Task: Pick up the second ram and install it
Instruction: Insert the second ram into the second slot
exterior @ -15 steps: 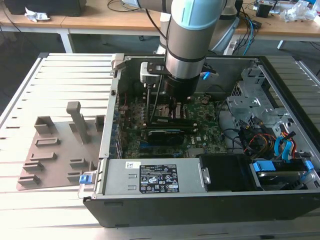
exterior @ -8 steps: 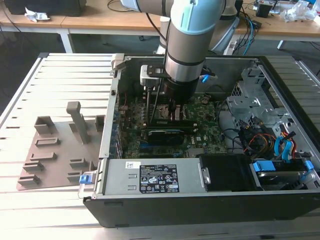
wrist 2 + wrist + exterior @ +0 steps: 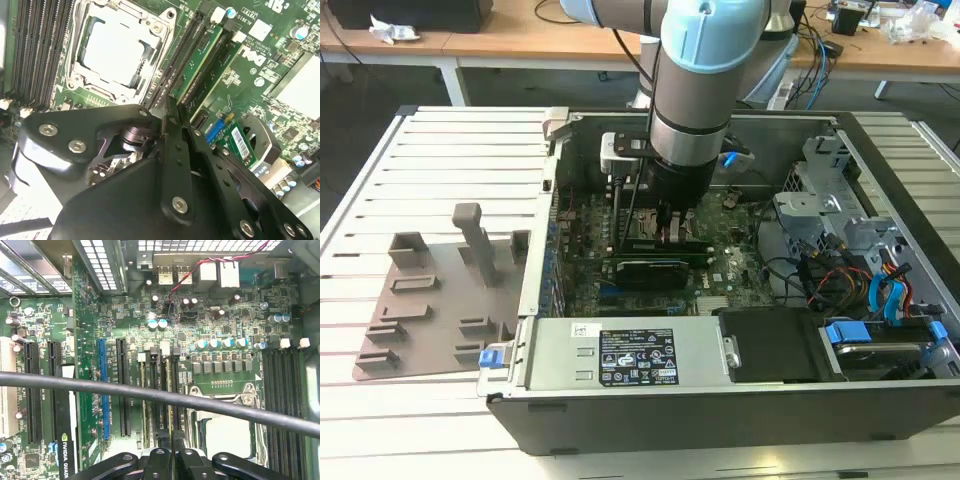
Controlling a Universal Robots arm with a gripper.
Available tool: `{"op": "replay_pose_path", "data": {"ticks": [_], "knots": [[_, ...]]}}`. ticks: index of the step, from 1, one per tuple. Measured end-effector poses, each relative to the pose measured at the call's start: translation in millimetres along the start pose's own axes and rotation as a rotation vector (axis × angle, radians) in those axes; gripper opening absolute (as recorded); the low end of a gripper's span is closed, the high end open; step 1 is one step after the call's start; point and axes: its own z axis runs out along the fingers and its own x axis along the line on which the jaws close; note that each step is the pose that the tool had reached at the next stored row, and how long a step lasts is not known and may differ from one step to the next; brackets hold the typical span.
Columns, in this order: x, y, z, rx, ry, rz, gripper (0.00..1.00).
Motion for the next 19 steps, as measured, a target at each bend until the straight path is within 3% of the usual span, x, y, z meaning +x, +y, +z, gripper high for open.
{"op": "replay_pose_path", "data": {"ticks": [19], "knots": [[0.2, 0.0, 1.2, -0.0006, 0.0006, -0.006, 0.13]]}}
